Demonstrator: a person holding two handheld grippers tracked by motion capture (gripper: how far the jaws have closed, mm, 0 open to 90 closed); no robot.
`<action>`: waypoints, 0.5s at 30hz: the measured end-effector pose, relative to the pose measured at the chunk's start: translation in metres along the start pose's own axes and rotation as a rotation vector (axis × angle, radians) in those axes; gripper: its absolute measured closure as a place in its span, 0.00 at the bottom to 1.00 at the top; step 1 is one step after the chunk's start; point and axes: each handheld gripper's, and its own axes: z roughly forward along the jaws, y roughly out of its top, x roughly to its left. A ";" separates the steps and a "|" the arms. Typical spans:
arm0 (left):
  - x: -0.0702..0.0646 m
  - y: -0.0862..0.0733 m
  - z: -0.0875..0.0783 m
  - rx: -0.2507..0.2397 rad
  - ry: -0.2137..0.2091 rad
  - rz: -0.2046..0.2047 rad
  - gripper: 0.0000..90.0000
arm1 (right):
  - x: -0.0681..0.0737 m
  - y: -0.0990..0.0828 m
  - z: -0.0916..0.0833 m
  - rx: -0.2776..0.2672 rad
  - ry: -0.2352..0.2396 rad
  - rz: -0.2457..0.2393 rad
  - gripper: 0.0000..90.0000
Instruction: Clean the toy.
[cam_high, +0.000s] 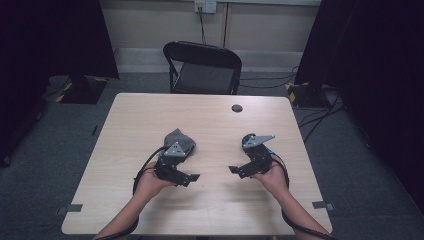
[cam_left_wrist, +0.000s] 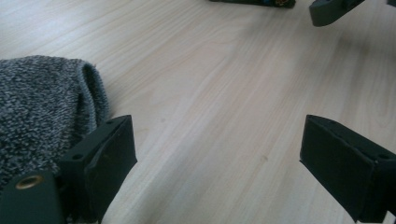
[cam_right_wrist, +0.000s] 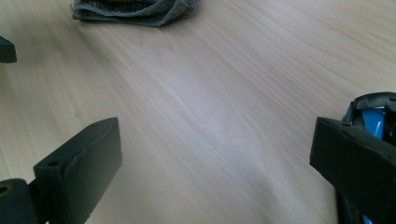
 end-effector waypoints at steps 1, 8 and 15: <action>-0.002 -0.001 -0.001 -0.004 -0.010 0.000 0.11 | 0.000 0.000 0.000 0.000 0.000 0.000 0.02; -0.002 -0.004 -0.004 -0.006 -0.017 0.008 0.11 | 0.001 -0.008 0.000 0.001 0.017 0.004 0.02; -0.004 -0.009 -0.006 -0.005 -0.015 0.018 0.11 | 0.003 -0.014 -0.002 0.002 0.023 0.005 0.02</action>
